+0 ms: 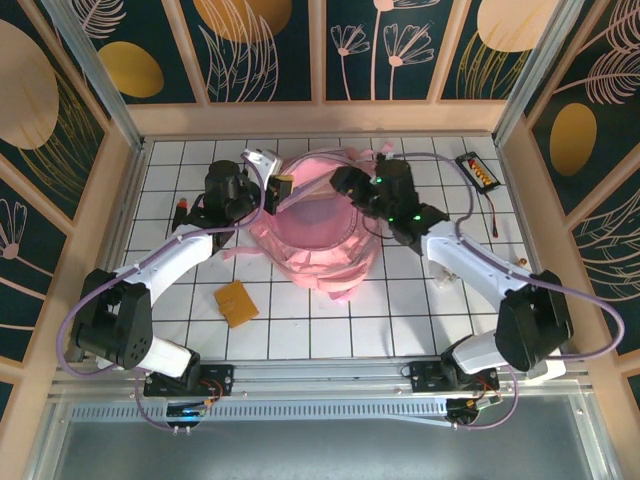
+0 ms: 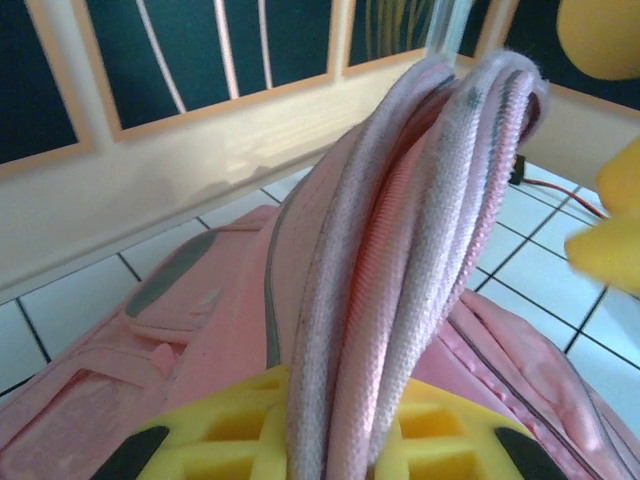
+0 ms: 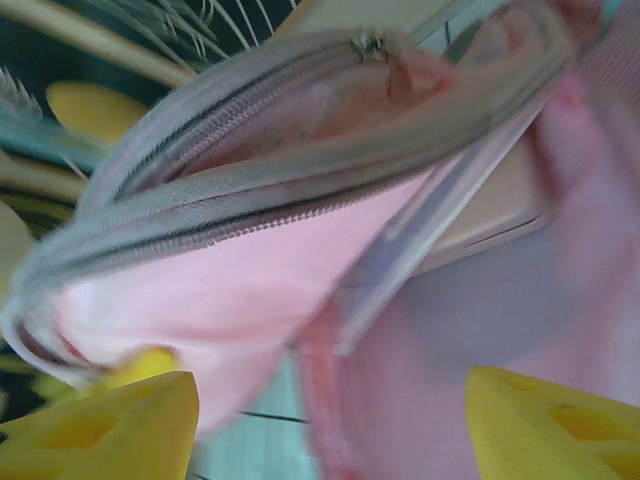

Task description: Pack the student bag

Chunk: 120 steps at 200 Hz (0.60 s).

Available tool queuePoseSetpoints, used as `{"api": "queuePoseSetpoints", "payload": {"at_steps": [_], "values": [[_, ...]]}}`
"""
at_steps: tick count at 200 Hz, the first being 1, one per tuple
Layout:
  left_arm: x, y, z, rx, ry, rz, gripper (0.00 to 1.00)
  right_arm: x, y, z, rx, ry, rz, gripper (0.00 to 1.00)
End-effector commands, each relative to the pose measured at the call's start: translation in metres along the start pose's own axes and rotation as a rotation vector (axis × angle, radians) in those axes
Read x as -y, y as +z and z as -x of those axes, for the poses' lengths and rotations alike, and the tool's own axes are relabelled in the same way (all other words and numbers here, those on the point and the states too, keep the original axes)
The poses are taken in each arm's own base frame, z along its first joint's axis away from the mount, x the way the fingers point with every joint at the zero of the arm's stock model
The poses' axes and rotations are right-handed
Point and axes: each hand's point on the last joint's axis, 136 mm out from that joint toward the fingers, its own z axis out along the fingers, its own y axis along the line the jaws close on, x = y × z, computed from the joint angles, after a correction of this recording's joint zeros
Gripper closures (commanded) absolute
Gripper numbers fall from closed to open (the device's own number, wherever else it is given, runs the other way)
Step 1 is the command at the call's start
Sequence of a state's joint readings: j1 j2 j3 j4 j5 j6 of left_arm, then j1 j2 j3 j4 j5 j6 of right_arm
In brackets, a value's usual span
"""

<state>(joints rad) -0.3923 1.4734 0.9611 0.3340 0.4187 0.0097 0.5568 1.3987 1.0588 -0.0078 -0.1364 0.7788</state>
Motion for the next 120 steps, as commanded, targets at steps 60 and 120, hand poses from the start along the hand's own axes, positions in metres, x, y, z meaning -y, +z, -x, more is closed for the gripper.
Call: {"api": "queuePoseSetpoints", "payload": {"at_steps": [60, 120], "values": [[-0.075, -0.098, 0.027, 0.021, -0.523, 0.289, 0.10, 0.028, -0.019, -0.008, -0.313, -1.061, -0.113, 0.26], [-0.093, -0.070, -0.074, -0.199, -0.879, 0.384, 0.24, 0.047, 0.010, 0.009, -0.177, -0.719, -0.249, 0.25]]}}
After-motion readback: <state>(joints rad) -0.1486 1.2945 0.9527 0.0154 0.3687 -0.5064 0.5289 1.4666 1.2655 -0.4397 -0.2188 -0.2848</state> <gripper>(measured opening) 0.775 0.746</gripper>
